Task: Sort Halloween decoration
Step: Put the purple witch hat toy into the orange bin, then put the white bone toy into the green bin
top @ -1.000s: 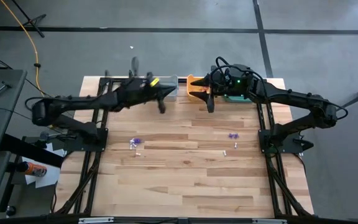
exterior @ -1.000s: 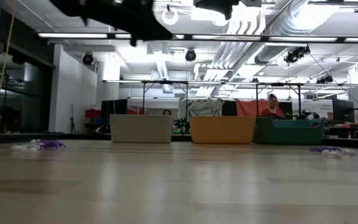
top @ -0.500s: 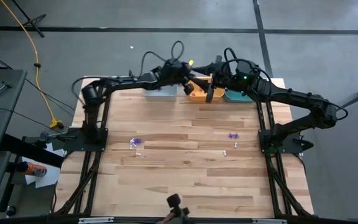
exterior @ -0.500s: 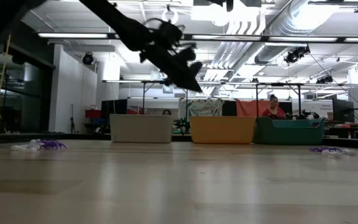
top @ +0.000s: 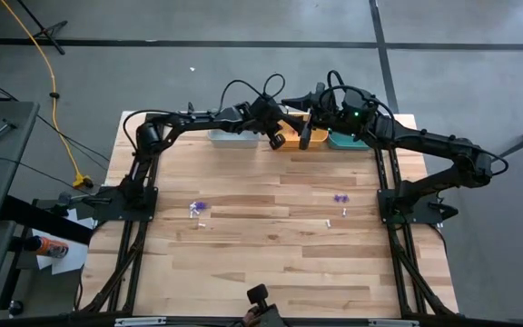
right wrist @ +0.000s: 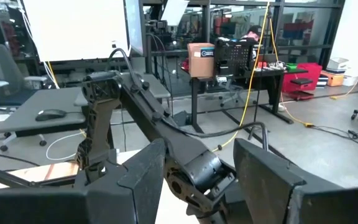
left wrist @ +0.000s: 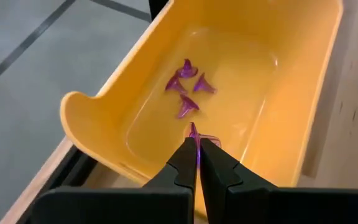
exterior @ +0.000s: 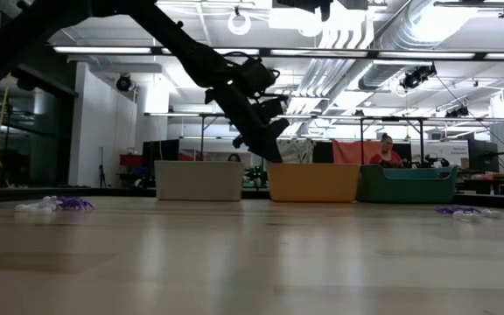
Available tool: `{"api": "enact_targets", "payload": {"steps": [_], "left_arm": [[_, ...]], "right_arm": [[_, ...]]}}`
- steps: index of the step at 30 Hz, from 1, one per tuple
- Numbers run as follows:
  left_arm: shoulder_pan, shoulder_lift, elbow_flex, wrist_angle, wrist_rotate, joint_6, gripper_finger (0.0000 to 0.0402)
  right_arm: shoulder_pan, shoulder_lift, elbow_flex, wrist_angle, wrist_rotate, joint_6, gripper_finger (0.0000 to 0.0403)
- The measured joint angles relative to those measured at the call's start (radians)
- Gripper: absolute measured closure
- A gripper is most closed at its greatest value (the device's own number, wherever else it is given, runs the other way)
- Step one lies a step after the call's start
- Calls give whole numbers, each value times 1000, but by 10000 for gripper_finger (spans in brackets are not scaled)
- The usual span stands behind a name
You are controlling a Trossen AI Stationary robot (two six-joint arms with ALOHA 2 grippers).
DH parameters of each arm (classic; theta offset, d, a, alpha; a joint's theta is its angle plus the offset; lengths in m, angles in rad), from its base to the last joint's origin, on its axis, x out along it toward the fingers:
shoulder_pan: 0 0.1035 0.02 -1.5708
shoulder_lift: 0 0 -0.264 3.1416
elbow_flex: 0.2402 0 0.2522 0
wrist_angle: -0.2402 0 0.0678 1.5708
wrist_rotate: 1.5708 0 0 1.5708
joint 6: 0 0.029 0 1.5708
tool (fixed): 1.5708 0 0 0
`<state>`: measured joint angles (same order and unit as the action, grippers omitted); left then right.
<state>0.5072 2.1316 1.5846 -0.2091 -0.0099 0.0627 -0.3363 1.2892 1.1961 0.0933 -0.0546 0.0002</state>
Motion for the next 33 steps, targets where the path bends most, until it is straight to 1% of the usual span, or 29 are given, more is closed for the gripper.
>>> {"api": "enact_targets", "payload": {"steps": [5,8,12,16,19,22,25,31,33], "left_arm": [[-4,0,0,15,-1,12,399],[-6,0,0,22,-1,43,386],[-11,0,0,16,-1,46,357],[-18,-5,0,25,-14,45,319],[-17,-31,-1,12,-20,21,290],[-6,-91,-1,-32,-17,5,267],[14,-180,-1,-96,-19,17,254],[52,-405,-1,-262,-26,17,248],[59,-475,-1,-318,-8,4,247]], "right_arm": [[0,0,0,0,0,0,214],[0,0,0,-3,0,0,214],[0,0,0,-8,0,0,214],[0,0,0,-9,0,-5,214],[0,0,0,-10,0,-9,214],[0,0,0,-8,-1,-45,214],[-5,0,0,-2,-1,-81,214],[-31,0,0,1,-1,-56,214],[-36,0,0,1,-1,-50,214]]}}
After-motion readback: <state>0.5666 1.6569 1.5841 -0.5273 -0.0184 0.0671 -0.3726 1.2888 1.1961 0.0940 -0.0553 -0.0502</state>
